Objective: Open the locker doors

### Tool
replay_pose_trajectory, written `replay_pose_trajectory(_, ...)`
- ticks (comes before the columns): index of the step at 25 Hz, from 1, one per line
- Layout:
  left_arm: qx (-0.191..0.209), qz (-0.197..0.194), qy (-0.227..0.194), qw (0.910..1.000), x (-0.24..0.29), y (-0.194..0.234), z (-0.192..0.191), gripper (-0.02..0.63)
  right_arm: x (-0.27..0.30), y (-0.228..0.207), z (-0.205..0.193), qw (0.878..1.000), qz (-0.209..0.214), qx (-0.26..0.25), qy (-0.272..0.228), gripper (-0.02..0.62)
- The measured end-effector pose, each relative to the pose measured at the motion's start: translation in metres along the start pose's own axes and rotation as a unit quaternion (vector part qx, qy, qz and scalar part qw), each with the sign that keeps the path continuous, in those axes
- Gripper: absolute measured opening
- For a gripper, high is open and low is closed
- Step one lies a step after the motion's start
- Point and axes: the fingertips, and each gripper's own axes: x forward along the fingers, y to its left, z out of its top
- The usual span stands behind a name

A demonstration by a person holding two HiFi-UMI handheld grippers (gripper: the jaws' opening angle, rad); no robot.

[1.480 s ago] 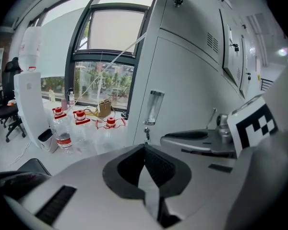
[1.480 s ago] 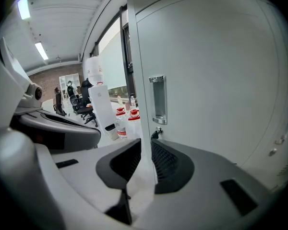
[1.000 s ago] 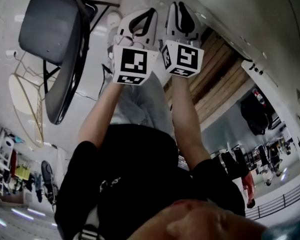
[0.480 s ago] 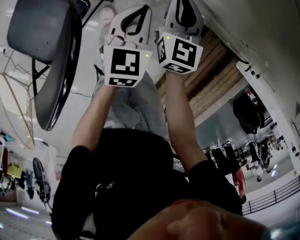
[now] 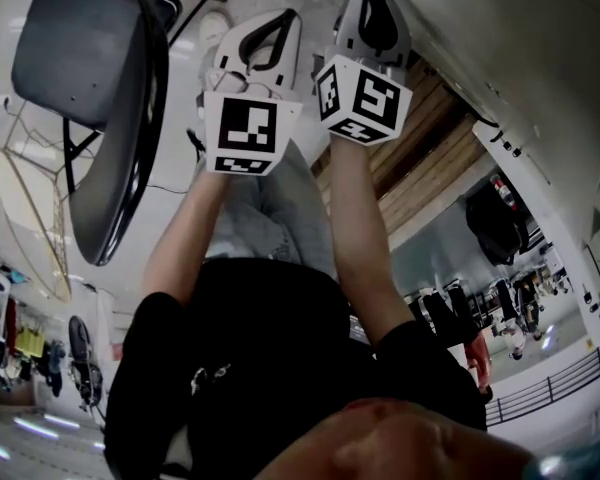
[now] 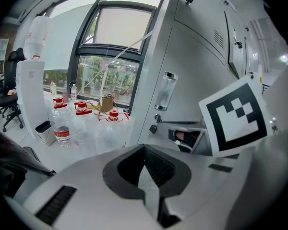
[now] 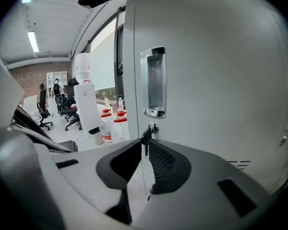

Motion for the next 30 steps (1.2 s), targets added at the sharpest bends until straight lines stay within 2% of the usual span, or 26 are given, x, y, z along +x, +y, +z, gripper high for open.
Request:
replay_pose_trajectory(9,-0.007,-0.002,0.007,1.0,-0.002,-0.001,-0.008,0.011,0.0,-0.001,0.001,0.998,0.003,0.066,-0.001,0.043)
replay_pose_trajectory(13,-0.009,-0.005,0.012,0.9999,-0.002,-0.002,-0.012,0.011,0.0,-0.002,0.001,0.99,0.025,0.138,-0.012,0.04)
replay_pose_trajectory(16,-0.009,-0.005,0.014,0.9998,-0.002,-0.002,-0.013,0.011,0.0,-0.004,0.001,0.975,0.044,0.214,-0.026,0.038)
replay_pose_trajectory(20,-0.009,-0.003,0.014,0.9999,-0.001,0.001,-0.014,0.011,-0.001,-0.005,0.0,0.958,0.063,0.278,-0.043,0.037)
replay_pose_trajectory(24,-0.009,0.0,0.014,0.9999,-0.002,0.006,-0.013,0.011,0.0,-0.005,0.0,0.925,0.092,0.363,-0.062,0.034)
replay_pose_trajectory(30,-0.012,0.001,0.013,0.9998,-0.003,0.009,-0.014,0.011,0.001,-0.006,0.002,0.882,0.124,0.447,-0.082,0.032)
